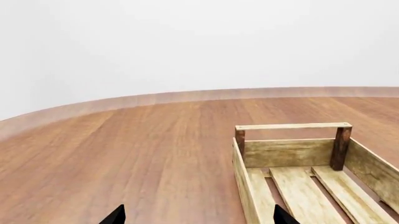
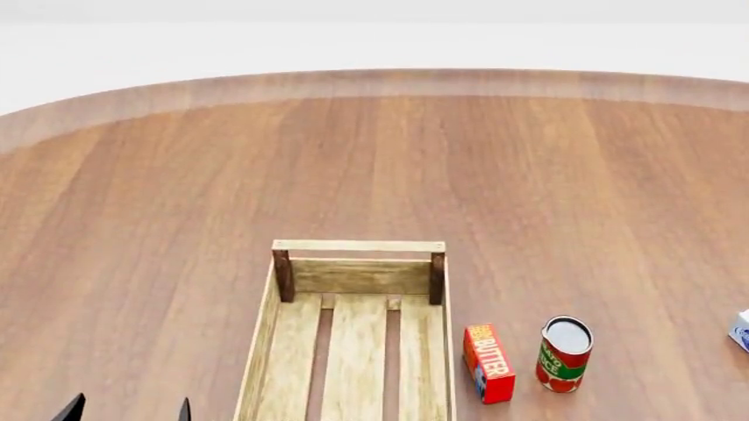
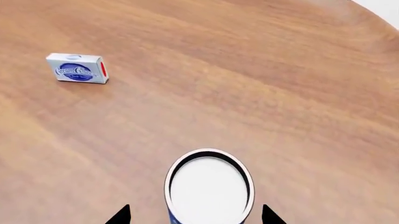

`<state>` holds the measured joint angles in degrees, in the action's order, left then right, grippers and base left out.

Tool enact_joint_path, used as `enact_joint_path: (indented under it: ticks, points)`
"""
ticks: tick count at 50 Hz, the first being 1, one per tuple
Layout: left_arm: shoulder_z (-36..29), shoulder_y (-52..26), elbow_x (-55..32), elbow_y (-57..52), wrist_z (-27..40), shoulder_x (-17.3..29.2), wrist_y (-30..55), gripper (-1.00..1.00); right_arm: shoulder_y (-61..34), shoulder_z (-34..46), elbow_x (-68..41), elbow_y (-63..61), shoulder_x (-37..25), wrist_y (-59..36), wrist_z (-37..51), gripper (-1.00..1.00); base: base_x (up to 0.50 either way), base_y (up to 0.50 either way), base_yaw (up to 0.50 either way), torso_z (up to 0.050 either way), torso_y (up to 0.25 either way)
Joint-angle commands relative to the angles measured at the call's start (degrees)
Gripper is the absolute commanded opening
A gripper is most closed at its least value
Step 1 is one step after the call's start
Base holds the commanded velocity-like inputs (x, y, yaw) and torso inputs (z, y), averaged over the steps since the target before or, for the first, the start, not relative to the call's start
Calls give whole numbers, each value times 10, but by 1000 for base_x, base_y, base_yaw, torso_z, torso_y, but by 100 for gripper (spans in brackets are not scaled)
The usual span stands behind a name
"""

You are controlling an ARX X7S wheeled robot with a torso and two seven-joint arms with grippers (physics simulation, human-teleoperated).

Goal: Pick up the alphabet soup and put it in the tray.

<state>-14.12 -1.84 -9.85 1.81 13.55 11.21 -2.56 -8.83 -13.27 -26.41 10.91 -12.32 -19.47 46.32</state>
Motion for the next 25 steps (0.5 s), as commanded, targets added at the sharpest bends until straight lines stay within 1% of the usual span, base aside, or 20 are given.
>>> enact_joint_path:
  ticks: [1, 8, 25]
  points:
    - [-3, -2, -3, 1, 3, 2, 0, 100, -11, 4, 4, 25, -5, 5, -3, 100, 0, 0, 0, 0, 0]
    - [-5, 1, -4, -1, 4, 4, -2, 100, -24, 6, 8, 55, -9, 12, -7, 100, 0, 0, 0, 0, 0]
    - [-9, -1, -7, 1, 8, 7, -3, 100, -29, 5, 6, 78, -12, 18, -12, 100, 0, 0, 0, 0, 0]
